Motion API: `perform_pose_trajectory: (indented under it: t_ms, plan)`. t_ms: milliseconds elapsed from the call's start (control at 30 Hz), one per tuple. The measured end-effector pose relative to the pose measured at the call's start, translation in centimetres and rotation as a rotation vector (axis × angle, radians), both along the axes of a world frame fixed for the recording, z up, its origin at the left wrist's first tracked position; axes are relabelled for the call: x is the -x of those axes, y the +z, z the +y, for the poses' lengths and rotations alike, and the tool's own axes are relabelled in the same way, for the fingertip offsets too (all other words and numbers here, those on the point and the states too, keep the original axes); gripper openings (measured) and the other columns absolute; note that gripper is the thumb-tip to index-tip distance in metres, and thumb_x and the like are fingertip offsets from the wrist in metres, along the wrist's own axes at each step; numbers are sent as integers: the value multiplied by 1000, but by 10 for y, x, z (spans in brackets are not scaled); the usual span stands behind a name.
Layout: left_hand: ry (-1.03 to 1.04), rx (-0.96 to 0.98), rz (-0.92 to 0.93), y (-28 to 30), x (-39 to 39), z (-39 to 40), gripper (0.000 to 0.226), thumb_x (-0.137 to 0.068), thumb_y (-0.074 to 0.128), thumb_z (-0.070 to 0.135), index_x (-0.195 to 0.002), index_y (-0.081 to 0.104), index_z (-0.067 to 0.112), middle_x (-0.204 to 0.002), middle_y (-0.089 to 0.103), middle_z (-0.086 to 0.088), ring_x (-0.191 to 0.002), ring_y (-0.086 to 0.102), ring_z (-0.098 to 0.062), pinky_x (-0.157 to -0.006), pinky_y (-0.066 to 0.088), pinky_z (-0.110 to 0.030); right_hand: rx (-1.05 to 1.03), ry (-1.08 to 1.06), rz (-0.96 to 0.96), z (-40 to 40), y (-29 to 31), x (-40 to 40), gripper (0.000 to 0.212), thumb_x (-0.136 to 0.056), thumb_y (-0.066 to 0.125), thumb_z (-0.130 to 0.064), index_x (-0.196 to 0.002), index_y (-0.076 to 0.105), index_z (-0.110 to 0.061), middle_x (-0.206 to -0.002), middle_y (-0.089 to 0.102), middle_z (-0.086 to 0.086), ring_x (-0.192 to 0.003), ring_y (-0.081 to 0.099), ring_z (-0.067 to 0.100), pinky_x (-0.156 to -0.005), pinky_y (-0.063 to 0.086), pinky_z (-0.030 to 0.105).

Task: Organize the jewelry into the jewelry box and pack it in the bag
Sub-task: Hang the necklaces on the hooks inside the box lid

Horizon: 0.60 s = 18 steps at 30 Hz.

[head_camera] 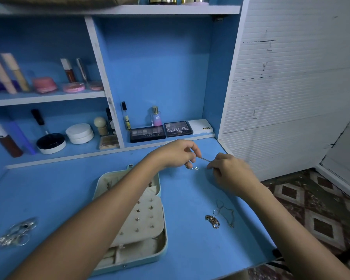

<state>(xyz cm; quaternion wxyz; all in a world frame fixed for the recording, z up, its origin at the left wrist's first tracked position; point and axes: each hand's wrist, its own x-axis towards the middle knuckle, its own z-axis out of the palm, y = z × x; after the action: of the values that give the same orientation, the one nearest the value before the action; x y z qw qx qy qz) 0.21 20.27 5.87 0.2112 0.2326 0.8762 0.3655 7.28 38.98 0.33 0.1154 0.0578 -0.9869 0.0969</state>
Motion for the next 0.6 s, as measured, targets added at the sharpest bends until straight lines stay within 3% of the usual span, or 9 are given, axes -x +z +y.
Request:
perform_pose_trajectory:
  t_ms: [133,233,300,433,600]
  plan:
    - [15,96,81,10,-1,-12,32,-96,46,12,-91,71,30,-89,65,8,-72,64,-3,-69,42,-25,-84,31,-7,-13,9,-4,23,-91,50,-30,-96,72,-28,-102,60,-10,-98,54,16,-62,35,26]
    - [11,193,111,15,-3,-24,33,-95,45,17,-90,74,33,-97,69,4,-92,66,-12,-79,48,-29,62,93,-14,-18,17,-3,15,-87,58,-32,-90,72,-30,-97,60,-11,-92,55,13,-63,38,26]
    - [-22,231,118,15,-4,-33,26,-96,51,26,-93,75,35,-102,65,14,-100,64,-10,-91,50,-30,213,140,-34,-21,23,-1,10,-88,62,-31,-87,71,-28,-95,61,-11,-87,58,12,-67,45,29]
    - [-94,234,98,14,-5,-52,16,-90,67,46,-98,76,37,-101,56,22,-104,57,-4,-95,45,-27,356,200,-93,-30,37,2,8,-91,65,-33,-85,69,-29,-97,61,-11,-89,60,8,-77,48,27]
    - [-86,148,48,19,-9,-74,15,-94,64,42,-97,76,34,-102,58,24,-104,56,1,-99,43,-28,492,223,-112,-45,47,4,12,-92,66,-34,-80,67,-32,-97,63,-13,-88,60,0,-69,43,16]
